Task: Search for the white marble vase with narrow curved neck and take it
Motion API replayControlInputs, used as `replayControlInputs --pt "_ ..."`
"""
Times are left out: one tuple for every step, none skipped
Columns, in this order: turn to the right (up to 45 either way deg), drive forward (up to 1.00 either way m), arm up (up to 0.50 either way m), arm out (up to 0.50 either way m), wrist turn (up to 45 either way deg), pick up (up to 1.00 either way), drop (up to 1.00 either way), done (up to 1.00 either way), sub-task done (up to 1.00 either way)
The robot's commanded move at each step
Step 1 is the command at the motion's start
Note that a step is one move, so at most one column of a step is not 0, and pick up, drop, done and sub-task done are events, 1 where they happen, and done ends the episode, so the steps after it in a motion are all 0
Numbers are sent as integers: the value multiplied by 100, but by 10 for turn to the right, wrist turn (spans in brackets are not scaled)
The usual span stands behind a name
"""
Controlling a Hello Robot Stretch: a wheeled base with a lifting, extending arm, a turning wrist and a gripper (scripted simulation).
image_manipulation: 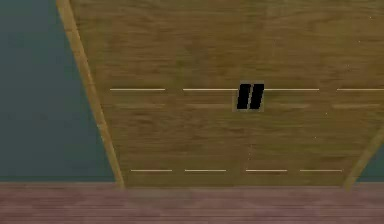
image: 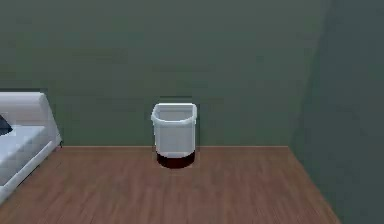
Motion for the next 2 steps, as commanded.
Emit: replayControlInputs --pt "-450 0 0 0 0 0 0 0 0" --pt "-450 0 0 0 0 0 0 0 0"
